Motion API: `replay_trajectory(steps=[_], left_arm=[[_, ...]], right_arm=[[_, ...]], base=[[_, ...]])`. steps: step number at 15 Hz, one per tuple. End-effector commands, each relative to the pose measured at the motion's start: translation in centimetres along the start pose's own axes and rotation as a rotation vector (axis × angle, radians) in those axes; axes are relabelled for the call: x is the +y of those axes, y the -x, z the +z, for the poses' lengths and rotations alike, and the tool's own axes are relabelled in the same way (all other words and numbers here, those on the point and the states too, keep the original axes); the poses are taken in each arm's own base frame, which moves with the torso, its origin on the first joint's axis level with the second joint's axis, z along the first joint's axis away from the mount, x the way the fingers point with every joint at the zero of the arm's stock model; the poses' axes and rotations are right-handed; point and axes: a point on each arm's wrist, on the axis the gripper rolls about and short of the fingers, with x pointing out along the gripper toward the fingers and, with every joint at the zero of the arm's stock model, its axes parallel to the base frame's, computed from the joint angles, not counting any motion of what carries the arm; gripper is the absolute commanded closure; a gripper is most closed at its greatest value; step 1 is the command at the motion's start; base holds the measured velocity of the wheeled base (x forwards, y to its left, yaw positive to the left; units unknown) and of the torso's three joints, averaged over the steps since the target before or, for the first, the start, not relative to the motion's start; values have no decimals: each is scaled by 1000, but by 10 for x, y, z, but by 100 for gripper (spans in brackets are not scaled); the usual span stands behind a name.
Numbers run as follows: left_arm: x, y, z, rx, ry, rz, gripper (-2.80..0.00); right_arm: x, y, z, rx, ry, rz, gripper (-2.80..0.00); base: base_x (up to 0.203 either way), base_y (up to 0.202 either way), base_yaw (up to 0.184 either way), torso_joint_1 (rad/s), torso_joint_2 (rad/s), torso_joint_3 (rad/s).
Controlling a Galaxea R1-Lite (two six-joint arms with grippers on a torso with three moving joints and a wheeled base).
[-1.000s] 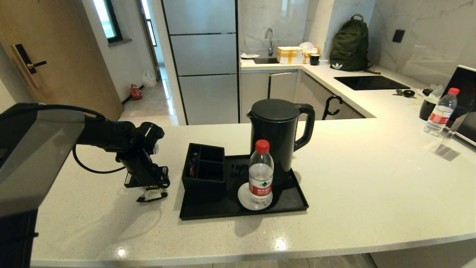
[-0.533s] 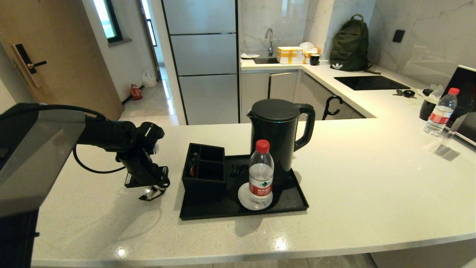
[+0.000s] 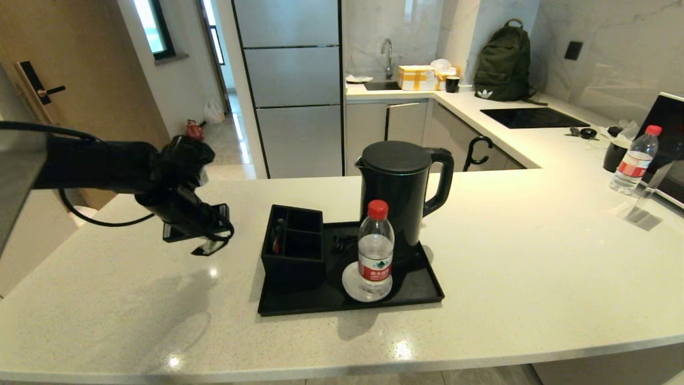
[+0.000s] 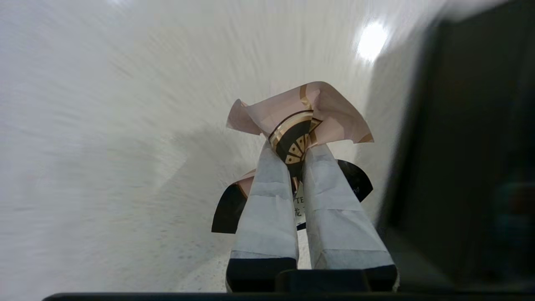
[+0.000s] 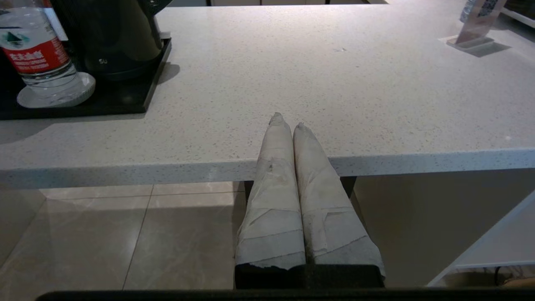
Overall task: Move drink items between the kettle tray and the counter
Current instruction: Return the tea bag to its original position
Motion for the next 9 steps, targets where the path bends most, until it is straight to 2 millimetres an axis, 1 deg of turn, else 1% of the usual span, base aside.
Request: replay_trajectory(steps=[1, 2, 3, 4, 5, 6, 7, 8, 9], left_arm=[[2, 57, 4, -172, 25, 1, 0], [-1, 65, 1, -226, 28, 21, 0], [-10, 70, -8, -253, 7, 21, 0], [-16, 76, -12, -290, -1, 24, 0], [-17, 77, -13, -299, -6, 27, 0], [-26, 80, -17, -337, -27, 36, 0], [-46, 86, -28, -376, -72, 23, 0], [-57, 90, -35, -417, -94, 28, 0], [-58, 91, -36, -430, -97, 32, 0]], right_arm=[[0, 0, 0, 1, 0, 2, 0], [0, 0, 0, 1, 0, 2, 0], [0, 0, 0, 1, 0, 2, 0], [0, 0, 0, 1, 0, 2, 0], [0, 0, 0, 1, 0, 2, 0], [0, 0, 0, 1, 0, 2, 0], [0, 0, 0, 1, 0, 2, 0], [0, 0, 0, 1, 0, 2, 0], [0, 0, 0, 1, 0, 2, 0]], base=[[0, 0, 0, 0, 0, 0], [0, 0, 0, 0, 0, 0], [0, 0, 0, 0, 0, 0], [0, 0, 0, 0, 0, 0], [0, 0, 0, 0, 0, 0], [0, 0, 0, 0, 0, 0], [0, 0, 0, 0, 0, 0], [0, 0, 0, 0, 0, 0], [0, 0, 0, 0, 0, 0]])
